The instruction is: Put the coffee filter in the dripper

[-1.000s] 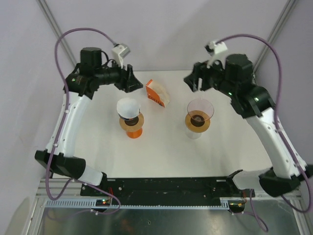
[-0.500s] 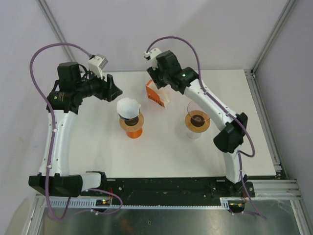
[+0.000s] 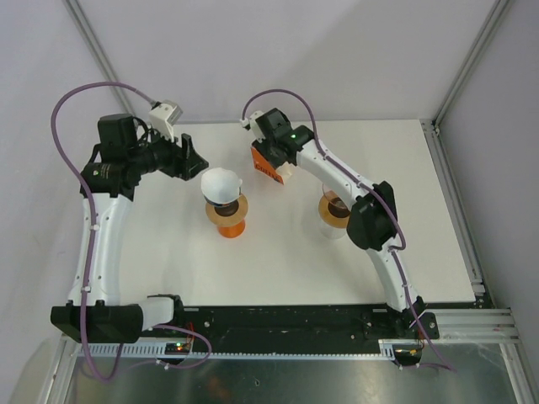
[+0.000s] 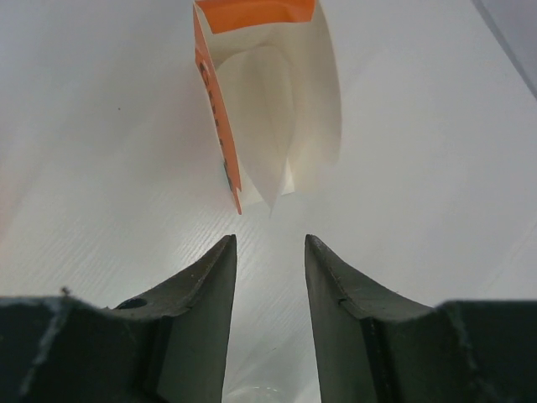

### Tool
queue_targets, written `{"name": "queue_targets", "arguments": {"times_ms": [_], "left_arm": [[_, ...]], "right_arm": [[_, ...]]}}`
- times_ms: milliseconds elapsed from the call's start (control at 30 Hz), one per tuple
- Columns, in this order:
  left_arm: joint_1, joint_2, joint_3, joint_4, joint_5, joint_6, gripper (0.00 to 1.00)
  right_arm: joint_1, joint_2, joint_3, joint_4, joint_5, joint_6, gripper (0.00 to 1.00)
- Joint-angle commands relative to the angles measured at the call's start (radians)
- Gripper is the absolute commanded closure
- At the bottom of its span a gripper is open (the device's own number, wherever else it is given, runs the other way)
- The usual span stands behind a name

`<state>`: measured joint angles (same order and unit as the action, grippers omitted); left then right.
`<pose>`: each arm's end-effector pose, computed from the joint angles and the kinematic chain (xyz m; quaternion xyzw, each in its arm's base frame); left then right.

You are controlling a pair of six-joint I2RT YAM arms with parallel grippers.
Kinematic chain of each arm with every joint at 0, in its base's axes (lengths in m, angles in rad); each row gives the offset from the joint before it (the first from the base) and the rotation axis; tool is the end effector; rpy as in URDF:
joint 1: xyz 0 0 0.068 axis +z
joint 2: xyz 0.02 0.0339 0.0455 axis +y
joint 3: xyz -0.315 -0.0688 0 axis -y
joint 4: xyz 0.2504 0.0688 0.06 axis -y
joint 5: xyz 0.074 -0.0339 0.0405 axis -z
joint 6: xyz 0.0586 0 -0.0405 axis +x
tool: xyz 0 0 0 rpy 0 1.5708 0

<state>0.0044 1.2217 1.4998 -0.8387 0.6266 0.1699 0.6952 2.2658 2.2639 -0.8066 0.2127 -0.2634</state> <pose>0.2396 -0.0333 0.4714 0.2174 0.8174 -0.2286 0.4821 0.4402 0.3511 0.3200 -0.3906 0.8372 -0.0170 0.3824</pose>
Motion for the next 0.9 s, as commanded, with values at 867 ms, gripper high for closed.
{"name": "queue_targets", "arguments": {"times_ms": [867], "left_arm": [[0.042, -0.042, -0.035, 0.043, 0.126, 0.035, 0.27]], "right_arm": [[-0.053, 0.107, 0.027, 0.047, -0.096, -0.072, 0.66]]}}
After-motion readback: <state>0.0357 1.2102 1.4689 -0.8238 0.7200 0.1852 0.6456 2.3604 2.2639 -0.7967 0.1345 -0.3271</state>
